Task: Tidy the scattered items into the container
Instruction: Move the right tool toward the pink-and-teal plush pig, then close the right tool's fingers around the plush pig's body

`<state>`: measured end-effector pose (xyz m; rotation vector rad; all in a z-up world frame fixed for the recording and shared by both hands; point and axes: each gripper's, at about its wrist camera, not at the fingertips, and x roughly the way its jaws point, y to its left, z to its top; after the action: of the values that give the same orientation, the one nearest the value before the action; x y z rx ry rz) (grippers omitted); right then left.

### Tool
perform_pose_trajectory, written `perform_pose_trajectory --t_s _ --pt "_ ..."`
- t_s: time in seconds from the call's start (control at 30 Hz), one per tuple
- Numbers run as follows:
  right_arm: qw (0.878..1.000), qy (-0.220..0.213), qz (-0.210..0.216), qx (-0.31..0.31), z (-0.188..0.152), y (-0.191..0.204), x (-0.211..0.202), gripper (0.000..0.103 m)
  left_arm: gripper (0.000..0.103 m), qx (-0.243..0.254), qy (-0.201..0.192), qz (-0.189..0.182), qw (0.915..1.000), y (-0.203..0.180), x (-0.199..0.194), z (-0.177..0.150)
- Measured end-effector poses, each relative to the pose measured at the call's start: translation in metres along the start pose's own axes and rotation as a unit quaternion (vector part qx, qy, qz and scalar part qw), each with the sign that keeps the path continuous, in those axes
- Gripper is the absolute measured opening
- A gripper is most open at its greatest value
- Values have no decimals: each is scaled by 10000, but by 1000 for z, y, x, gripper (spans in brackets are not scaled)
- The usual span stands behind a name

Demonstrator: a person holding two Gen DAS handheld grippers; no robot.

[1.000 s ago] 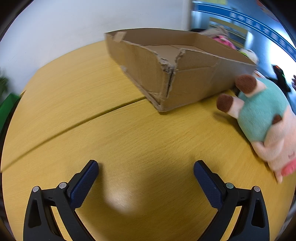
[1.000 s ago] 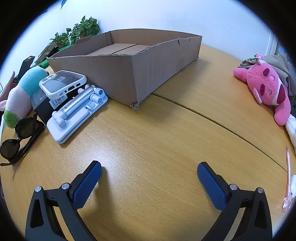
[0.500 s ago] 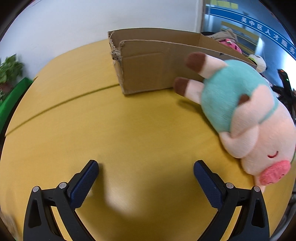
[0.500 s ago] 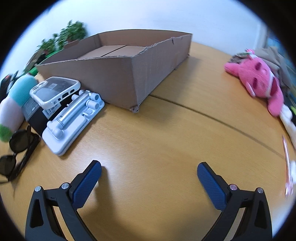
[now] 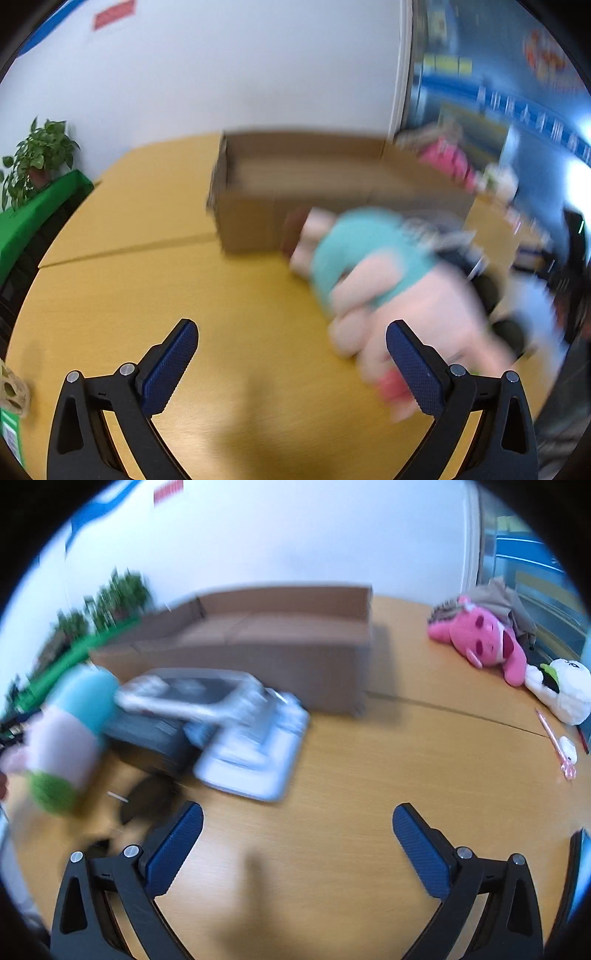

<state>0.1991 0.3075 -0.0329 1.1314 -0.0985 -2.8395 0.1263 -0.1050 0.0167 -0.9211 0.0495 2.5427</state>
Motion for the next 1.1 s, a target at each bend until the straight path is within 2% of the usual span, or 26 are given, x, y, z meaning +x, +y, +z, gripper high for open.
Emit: perform_pose_trajectory --t_s 0.1,0.23,0.43,0.53,0.83,0.97,1.1 --pt "9997 -208 117 43 10 29 -13 102 103 -223 -447 -327 9982 -18 -19 16" --pt "9988 -481 -13 51 16 66 -25 102 103 -356 -625 -455 9964 -33 -27 19" --pt "9990 -323 264 149 17 94 -22 102 103 -158 -301 -640 9974 -64 -11 15" --pt "9993 -289 236 33 16 102 -19 102 103 -66 -227 -659 9975 -73 -4 12" --pt "9993 -188 329 25 14 104 -11 102 103 -373 -9 -935 9949 -67 10 10" --pt "9976 -117 667 130 14 100 -9 102 103 -320 74 -911 9953 -68 14 8" --pt "9967 -99 794 111 13 102 -9 102 103 -319 192 -956 9947 -70 20 4"
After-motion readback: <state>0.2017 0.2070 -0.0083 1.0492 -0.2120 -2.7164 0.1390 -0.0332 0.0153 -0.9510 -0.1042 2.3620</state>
